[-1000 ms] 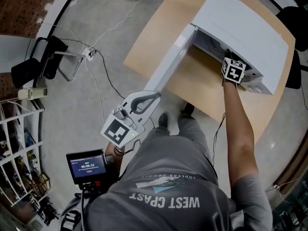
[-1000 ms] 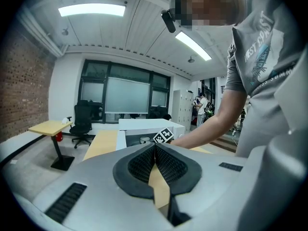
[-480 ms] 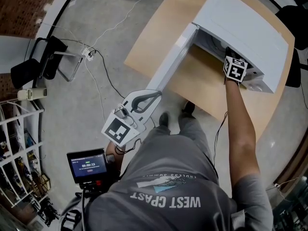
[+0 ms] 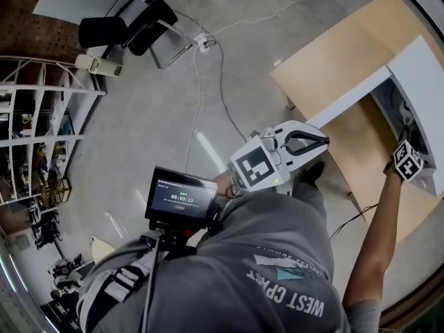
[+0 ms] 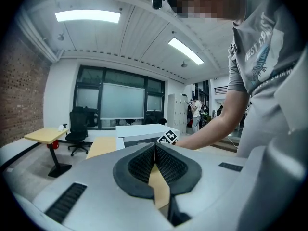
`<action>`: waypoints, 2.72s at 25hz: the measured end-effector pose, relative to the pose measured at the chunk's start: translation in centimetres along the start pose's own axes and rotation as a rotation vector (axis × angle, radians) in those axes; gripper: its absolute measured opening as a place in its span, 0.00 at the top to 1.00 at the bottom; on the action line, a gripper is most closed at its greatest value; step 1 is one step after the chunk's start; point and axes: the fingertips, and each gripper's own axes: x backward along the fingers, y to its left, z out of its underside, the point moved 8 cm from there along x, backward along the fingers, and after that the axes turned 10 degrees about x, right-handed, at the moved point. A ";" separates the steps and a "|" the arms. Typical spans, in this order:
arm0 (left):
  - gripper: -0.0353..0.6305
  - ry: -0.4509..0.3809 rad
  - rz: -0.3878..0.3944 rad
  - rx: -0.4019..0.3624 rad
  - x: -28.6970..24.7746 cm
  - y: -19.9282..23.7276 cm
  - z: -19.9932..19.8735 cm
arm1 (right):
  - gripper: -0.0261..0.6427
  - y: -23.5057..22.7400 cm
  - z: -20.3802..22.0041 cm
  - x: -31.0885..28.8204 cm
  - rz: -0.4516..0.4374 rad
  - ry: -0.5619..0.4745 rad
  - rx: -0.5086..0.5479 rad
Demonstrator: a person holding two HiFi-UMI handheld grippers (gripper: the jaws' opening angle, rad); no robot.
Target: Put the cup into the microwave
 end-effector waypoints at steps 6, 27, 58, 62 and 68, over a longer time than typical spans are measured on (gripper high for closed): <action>0.91 -0.038 0.045 -0.057 1.2 -1.2 1.0 | 0.76 1.9 1.6 5.2 0.004 -0.068 -0.054; 0.91 -0.092 0.376 -0.241 1.5 -10.6 1.4 | 0.93 5.6 -2.5 38.0 -0.074 -0.555 -0.037; 0.91 0.010 0.743 -0.269 9.0 -35.6 11.1 | 0.93 15.3 16.0 78.5 0.349 -0.452 0.014; 0.91 0.035 0.750 -0.279 11.6 -37.4 13.0 | 0.93 17.5 18.5 81.3 0.362 -0.471 -0.010; 0.91 0.029 0.738 -0.296 15.8 -38.0 13.5 | 0.93 20.5 19.8 83.4 0.356 -0.453 -0.020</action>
